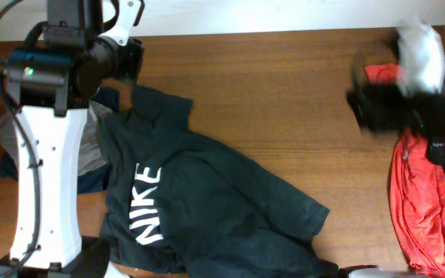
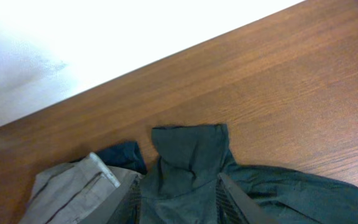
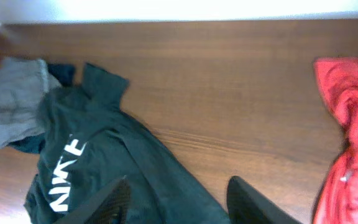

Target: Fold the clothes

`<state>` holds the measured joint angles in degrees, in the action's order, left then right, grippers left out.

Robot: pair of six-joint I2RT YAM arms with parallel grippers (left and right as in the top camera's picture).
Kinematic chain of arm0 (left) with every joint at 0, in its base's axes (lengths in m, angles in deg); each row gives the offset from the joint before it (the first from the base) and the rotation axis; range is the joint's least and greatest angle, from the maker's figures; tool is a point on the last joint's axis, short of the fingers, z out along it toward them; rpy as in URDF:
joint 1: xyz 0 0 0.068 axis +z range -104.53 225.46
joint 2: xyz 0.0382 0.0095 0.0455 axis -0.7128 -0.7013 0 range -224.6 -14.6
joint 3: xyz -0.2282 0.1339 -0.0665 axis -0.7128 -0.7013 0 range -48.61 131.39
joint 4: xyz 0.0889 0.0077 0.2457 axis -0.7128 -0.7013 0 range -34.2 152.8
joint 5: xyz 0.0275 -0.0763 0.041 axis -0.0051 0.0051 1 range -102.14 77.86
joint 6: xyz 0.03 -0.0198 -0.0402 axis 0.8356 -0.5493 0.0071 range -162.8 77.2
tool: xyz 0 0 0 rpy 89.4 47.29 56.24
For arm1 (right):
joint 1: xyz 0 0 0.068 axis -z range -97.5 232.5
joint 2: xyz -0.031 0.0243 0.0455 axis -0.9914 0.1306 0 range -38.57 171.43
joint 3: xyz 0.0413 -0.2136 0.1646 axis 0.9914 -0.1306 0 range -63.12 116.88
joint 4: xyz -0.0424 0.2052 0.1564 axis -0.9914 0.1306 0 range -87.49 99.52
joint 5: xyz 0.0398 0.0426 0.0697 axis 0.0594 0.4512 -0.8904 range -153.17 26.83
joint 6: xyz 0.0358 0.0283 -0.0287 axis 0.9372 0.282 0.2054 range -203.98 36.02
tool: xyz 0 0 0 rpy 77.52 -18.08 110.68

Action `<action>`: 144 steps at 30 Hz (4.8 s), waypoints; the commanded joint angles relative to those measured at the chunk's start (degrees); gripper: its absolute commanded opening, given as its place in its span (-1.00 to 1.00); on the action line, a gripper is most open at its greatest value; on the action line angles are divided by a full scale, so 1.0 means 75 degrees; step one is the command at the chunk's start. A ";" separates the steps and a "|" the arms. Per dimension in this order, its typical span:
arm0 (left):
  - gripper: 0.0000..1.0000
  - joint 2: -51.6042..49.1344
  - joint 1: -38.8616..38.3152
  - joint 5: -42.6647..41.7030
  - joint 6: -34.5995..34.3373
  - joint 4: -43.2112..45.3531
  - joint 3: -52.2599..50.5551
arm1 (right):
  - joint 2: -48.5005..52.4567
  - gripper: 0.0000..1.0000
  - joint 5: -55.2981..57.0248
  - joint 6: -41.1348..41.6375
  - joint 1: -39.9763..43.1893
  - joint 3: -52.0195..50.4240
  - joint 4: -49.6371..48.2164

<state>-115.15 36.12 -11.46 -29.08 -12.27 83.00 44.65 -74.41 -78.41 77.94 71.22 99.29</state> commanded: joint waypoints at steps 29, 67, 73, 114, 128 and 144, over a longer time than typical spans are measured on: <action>-0.02 0.0204 0.0017 0.0082 -0.0108 -0.0009 0.0067 | 0.0772 0.42 0.0673 0.1501 0.0076 -1.1412 -0.5053; 0.00 0.0224 0.0017 0.0082 -0.0108 0.0519 0.0064 | 0.1043 -0.92 0.0093 0.1670 0.3110 -1.0048 -1.0646; 0.08 0.0038 0.0017 0.0067 -0.0289 0.0466 0.0058 | 0.1961 -0.92 -0.0504 0.2020 0.3110 -0.9366 -1.1526; -1.00 -0.6744 -0.0224 -0.2090 -0.0446 0.1198 0.0058 | 0.3179 -0.02 -0.1553 0.0889 0.3005 -0.6580 -0.5756; -1.00 -0.7452 0.0268 -0.1530 -0.2445 0.4908 0.0125 | 0.3182 -0.01 -0.1547 0.0886 0.3002 -0.6580 -0.5753; 0.55 -0.7449 0.1612 -0.2273 -0.2736 0.1440 0.5231 | 0.3200 0.20 -0.1134 -0.0152 0.2535 -0.6612 -0.5557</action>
<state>-171.63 46.15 -27.37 -49.54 6.05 113.49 68.70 -84.73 -77.43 98.88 20.78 57.63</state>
